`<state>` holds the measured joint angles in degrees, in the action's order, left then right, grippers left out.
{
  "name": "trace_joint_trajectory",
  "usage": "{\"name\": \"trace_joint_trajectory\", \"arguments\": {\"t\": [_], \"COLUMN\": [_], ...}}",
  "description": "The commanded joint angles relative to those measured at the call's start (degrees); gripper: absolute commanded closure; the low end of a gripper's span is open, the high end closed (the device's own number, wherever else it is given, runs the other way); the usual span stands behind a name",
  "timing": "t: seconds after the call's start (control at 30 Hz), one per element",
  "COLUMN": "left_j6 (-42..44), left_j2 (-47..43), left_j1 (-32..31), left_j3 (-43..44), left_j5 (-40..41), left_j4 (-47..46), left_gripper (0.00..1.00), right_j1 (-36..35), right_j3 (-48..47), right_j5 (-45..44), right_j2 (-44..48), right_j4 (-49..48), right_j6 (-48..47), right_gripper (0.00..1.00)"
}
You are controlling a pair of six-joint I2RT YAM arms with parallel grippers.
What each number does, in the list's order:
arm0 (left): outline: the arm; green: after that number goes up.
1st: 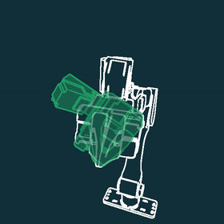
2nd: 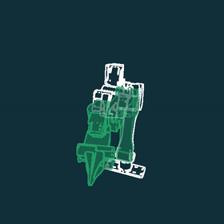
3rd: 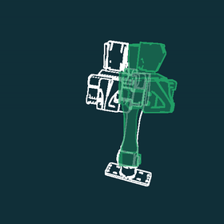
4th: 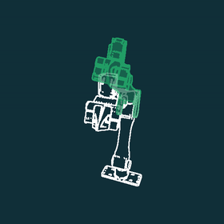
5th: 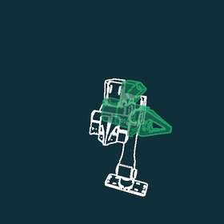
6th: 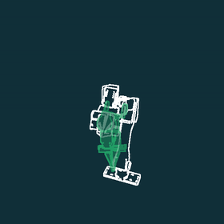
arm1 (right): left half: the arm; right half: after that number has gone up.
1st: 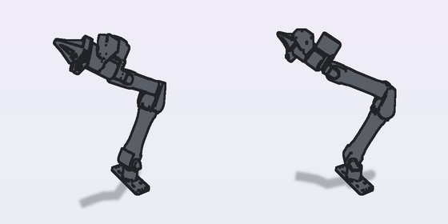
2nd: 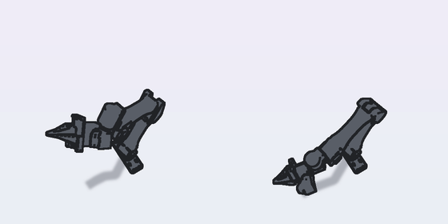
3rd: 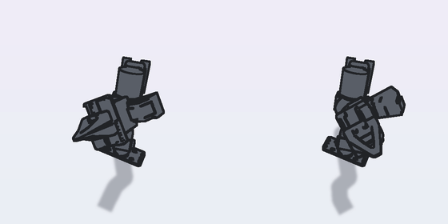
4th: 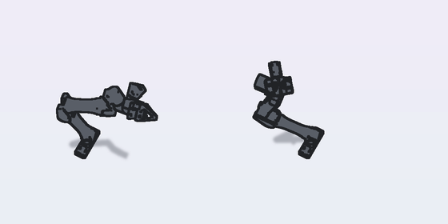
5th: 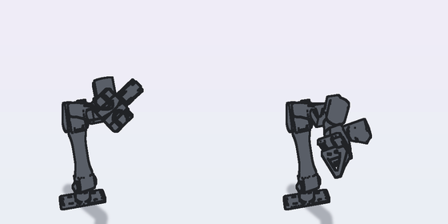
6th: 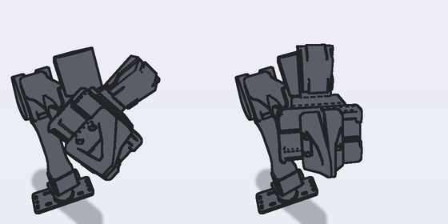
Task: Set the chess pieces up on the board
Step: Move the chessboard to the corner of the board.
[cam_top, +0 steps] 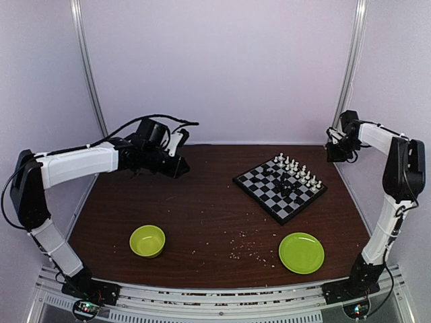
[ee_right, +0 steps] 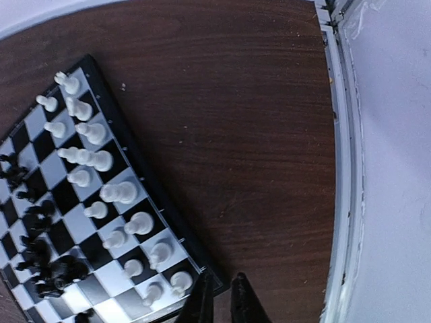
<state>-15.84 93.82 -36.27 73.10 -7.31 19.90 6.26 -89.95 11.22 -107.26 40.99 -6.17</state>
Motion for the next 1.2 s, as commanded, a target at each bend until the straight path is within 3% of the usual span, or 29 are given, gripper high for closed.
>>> {"name": "trace_joint_trajectory", "arguments": {"t": [0.0,0.1,0.33,0.5,0.63,0.7,0.87,1.13,1.17], "left_j6": [-6.0,-8.9,-12.8,-13.0,-13.1,-13.3,-15.9,-19.2,-19.6], "left_j2": [7.7,13.5,25.5,29.7,30.6,31.4,35.7,39.9,40.2], "left_j1": [-4.0,-5.4,-5.8,-5.9,-5.4,-4.6,-1.7,-0.4,-0.4], "left_j3": [6.4,10.5,24.7,30.7,32.3,33.7,38.4,42.3,42.3], "left_j5": [-4.0,-5.1,-4.3,-5.3,-5.2,-5.0,-7.5,-10.7,-11.0], "left_j4": [-4.0,-4.4,-0.4,2.2,1.9,1.9,1.4,-1.0,-1.5], "left_gripper": [0.98,1.0,0.64,0.57,0.54,0.43,0.32,0.31,0.31], "right_j1": [1.5,2.0,2.2,2.3,2.3,2.6,2.9,5.6,5.9], "right_j3": [-8.9,-11.6,-13.0,-12.4,-9.7,-8.1,-2.2,6.8,8.4], "right_j5": [-2.6,-4.0,-6.5,-5.3,-0.5,4.1,11.9,19.3,21.1], "right_j2": [-8.2,-11.8,-13.9,-13.0,-9.1,-7.0,-2.3,0.6,0.7], "right_j4": [9.5,11.9,15.7,18.0,17.8,16.7,10.5,-0.4,-2.2], "right_j6": [-1.5,-2.4,-4.6,-5.3,-1.9,1.9,9.8,24.9,26.9], "right_gripper": [0.96,0.97,0.97,0.93,0.81,0.68,0.58,0.45,0.36]}}
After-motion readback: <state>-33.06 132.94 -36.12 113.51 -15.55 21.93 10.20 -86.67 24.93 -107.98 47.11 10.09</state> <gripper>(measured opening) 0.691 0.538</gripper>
